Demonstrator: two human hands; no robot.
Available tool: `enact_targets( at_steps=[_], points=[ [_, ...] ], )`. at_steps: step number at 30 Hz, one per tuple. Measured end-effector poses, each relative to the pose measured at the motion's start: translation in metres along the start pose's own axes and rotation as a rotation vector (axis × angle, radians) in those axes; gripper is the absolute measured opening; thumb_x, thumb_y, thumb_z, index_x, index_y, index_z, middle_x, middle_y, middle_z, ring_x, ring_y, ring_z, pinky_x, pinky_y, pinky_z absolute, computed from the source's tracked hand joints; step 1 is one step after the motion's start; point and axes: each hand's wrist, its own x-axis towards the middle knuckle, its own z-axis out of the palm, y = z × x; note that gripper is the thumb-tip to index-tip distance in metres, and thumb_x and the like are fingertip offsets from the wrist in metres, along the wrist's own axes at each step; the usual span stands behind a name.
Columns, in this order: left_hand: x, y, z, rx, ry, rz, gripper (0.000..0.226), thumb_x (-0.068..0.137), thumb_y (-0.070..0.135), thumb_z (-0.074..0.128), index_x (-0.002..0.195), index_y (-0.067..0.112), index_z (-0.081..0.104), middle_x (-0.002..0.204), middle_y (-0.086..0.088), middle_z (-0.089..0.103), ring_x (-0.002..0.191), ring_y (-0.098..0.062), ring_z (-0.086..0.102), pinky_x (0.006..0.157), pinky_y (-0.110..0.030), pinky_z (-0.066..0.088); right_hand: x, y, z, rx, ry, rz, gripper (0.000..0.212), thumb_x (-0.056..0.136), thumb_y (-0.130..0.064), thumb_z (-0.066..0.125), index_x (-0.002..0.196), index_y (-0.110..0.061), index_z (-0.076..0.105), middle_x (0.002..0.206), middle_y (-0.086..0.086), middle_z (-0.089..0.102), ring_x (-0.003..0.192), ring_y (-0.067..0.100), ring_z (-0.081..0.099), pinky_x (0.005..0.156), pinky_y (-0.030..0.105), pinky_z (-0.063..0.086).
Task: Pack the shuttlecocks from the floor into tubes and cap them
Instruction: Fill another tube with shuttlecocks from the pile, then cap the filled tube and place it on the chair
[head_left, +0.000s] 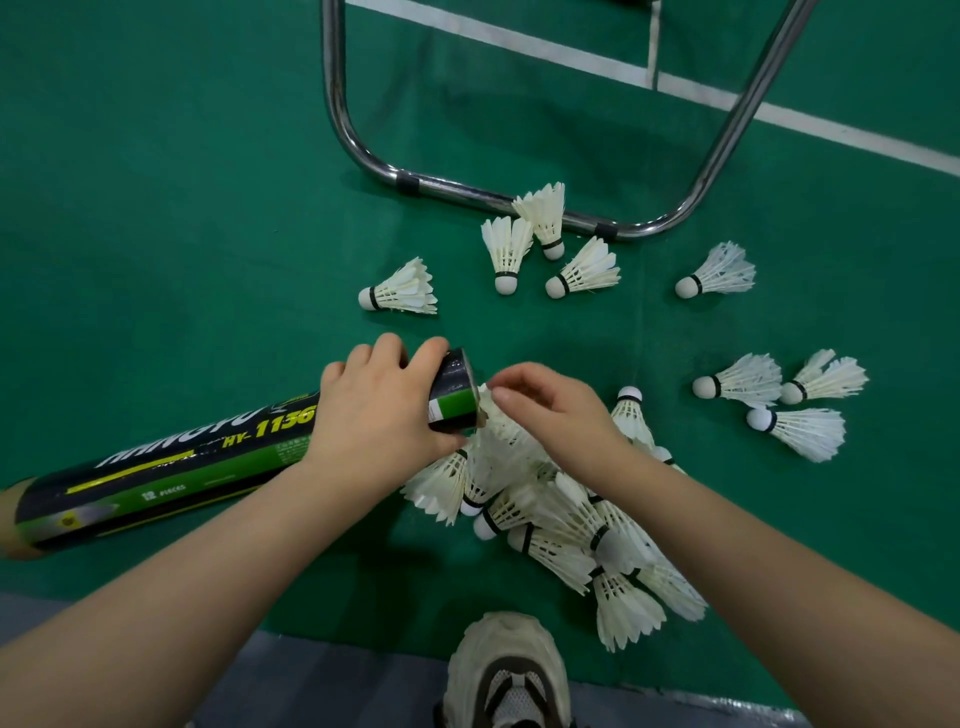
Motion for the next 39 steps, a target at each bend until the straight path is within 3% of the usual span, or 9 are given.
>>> enact_targets(
  at_steps=[4, 7, 13, 17, 20, 25, 30, 34, 39],
  points=[
    [-0.001, 0.004, -0.011, -0.033, 0.066, 0.005, 0.075, 0.066, 0.063, 0.064, 0.128, 0.031, 0.036, 0.107, -0.003, 0.047, 0.102, -0.027, 0.047, 0.084, -0.038, 0.036, 0.000, -0.030, 0.015, 0.222, 0.040, -0.034, 0.045, 0.095, -0.039, 0.046, 0.136, -0.025, 0.039, 0.131, -0.008, 0.047, 0.111, 0.001, 0.047, 0.096, 0.023, 0.037],
    [-0.004, 0.011, -0.024, -0.071, 0.126, 0.020, 0.073, 0.066, 0.056, 0.068, 0.127, 0.029, 0.039, 0.110, -0.005, 0.048, 0.105, -0.029, 0.048, 0.083, -0.040, 0.037, 0.001, -0.051, 0.024, 0.357, 0.067, 0.001, 0.051, 0.094, -0.037, 0.048, 0.141, -0.025, 0.033, 0.127, -0.013, 0.043, 0.116, 0.001, 0.040, 0.096, 0.021, 0.030],
    [-0.022, 0.016, -0.067, -0.206, 0.187, 0.012, 0.078, 0.065, 0.054, 0.063, 0.133, 0.026, 0.037, 0.110, -0.007, 0.049, 0.106, -0.031, 0.049, 0.085, -0.040, 0.040, -0.016, -0.086, 0.024, 0.389, 0.260, -0.107, 0.038, 0.083, -0.030, 0.067, 0.118, -0.029, 0.053, 0.107, -0.021, 0.056, 0.104, -0.002, 0.054, 0.092, 0.022, 0.041],
    [-0.037, 0.019, -0.105, -0.336, 0.301, 0.057, 0.069, 0.066, 0.049, 0.070, 0.124, 0.022, 0.043, 0.107, -0.006, 0.055, 0.099, -0.029, 0.054, 0.078, -0.037, 0.044, -0.033, -0.125, 0.019, 0.412, 0.362, -0.266, 0.023, 0.082, -0.041, 0.058, 0.104, -0.033, 0.058, 0.104, -0.015, 0.061, 0.102, 0.002, 0.058, 0.092, 0.022, 0.045],
    [-0.048, 0.021, -0.136, -0.439, 0.362, 0.063, 0.066, 0.066, 0.051, 0.072, 0.119, 0.023, 0.045, 0.102, 0.001, 0.061, 0.090, -0.021, 0.058, 0.070, -0.032, 0.045, -0.043, -0.161, 0.009, 0.581, 0.388, -0.294, 0.019, 0.094, -0.026, 0.052, 0.107, -0.017, 0.062, 0.092, -0.012, 0.062, 0.081, -0.005, 0.059, 0.075, 0.011, 0.047],
    [-0.069, 0.028, -0.191, -0.683, 0.472, 0.014, 0.056, 0.067, 0.044, 0.074, 0.112, 0.025, 0.046, 0.079, 0.017, 0.051, 0.077, -0.012, 0.050, 0.060, -0.024, 0.038, -0.060, -0.222, 0.004, 0.798, 0.385, -0.376, 0.013, 0.094, -0.012, 0.052, 0.091, -0.020, 0.062, 0.099, 0.006, 0.063, 0.094, 0.020, 0.060, 0.091, 0.034, 0.049],
    [-0.085, 0.039, -0.244, -0.855, 0.607, 0.042, 0.053, 0.068, 0.036, 0.076, 0.112, 0.023, 0.049, 0.080, 0.015, 0.052, 0.076, -0.011, 0.049, 0.054, -0.009, 0.035, -0.084, -0.285, -0.011, 0.805, 0.459, -0.492, 0.017, 0.094, -0.012, 0.049, 0.087, -0.021, 0.061, 0.096, 0.005, 0.063, 0.092, 0.020, 0.060, 0.089, 0.036, 0.050],
    [-0.088, 0.056, -0.285, -0.900, 0.658, 0.094, 0.052, 0.071, 0.032, 0.075, 0.113, 0.023, 0.046, 0.089, 0.009, 0.054, 0.082, -0.014, 0.050, 0.066, -0.022, 0.035, -0.100, -0.326, -0.033, 0.834, 0.539, -0.541, 0.021, 0.094, -0.009, 0.048, 0.085, -0.021, 0.062, 0.101, 0.008, 0.064, 0.095, 0.023, 0.061, 0.089, 0.038, 0.052],
    [-0.082, 0.060, -0.327, -1.016, 0.717, 0.155, 0.053, 0.072, 0.028, 0.075, 0.114, 0.025, 0.044, 0.086, 0.013, 0.053, 0.084, -0.014, 0.053, 0.072, -0.024, 0.040, -0.103, -0.370, -0.050, 0.813, 0.538, -0.628, 0.022, 0.094, -0.008, 0.047, 0.083, -0.021, 0.061, 0.095, 0.004, 0.062, 0.092, 0.021, 0.060, 0.081, 0.032, 0.053]
  ],
)
